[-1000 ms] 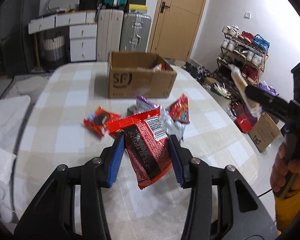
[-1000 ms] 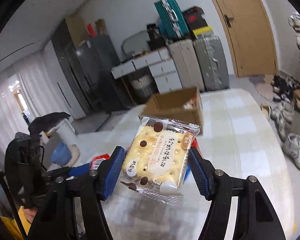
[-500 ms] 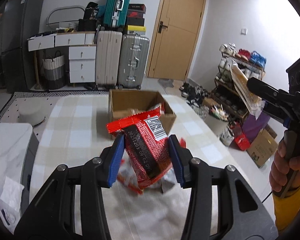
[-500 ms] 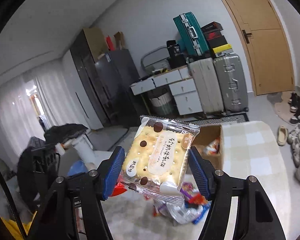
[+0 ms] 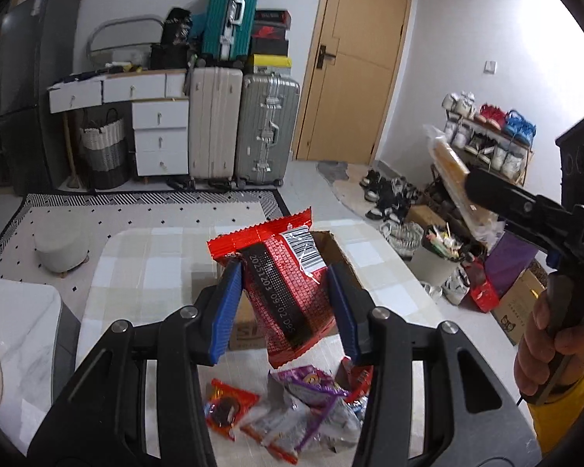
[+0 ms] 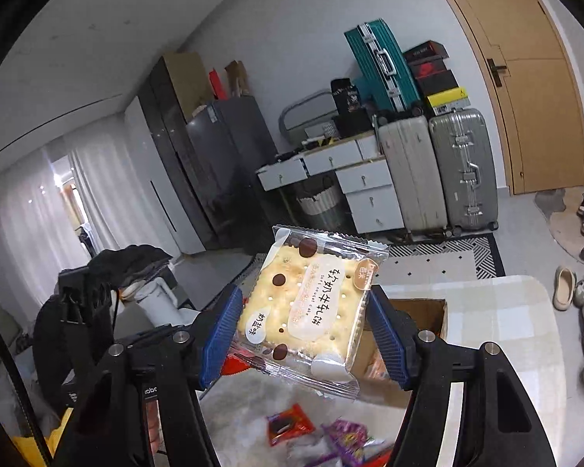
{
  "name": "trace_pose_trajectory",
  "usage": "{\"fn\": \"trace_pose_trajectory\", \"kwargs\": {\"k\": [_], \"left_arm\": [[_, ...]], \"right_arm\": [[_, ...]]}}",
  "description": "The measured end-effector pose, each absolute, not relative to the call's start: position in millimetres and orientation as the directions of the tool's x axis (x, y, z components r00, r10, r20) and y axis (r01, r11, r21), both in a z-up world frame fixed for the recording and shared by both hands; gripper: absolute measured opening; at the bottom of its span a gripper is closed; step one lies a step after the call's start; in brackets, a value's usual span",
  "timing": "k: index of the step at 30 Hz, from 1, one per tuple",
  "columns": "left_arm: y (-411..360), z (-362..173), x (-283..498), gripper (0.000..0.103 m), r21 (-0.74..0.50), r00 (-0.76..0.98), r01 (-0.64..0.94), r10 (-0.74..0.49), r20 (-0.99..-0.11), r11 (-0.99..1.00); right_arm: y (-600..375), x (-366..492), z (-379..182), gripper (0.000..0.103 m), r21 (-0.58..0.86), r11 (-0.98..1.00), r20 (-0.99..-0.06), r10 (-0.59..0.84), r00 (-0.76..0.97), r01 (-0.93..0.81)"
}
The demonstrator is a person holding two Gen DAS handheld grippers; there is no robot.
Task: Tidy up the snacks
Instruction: 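Lift both packs and carry them over the cardboard box, then lower both packs into the box and open both tools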
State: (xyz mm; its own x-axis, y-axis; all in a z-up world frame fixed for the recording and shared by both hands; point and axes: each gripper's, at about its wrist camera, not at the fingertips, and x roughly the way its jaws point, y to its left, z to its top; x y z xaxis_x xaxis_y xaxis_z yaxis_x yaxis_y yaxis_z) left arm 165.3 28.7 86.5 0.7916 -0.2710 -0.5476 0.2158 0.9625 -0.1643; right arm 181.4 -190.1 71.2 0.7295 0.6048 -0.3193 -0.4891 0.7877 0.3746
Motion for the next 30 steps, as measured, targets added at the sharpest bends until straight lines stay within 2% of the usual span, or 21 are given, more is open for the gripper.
{"fn": "trace_pose_trajectory", "kwargs": {"k": [14, 30], "left_arm": [[7, 22, 316, 0.042, -0.183, 0.682, 0.151, -0.236, -0.692, 0.971], [-1, -72, 438, 0.042, -0.217, 0.561, 0.098, -0.234, -0.794, 0.971]], "right_arm": [[-176, 319, -4, 0.066, 0.387, 0.826, -0.486, 0.561, 0.671, -0.410], [-165, 378, -88, 0.066, 0.376, 0.858, -0.641, 0.513, 0.571, -0.348]]}}
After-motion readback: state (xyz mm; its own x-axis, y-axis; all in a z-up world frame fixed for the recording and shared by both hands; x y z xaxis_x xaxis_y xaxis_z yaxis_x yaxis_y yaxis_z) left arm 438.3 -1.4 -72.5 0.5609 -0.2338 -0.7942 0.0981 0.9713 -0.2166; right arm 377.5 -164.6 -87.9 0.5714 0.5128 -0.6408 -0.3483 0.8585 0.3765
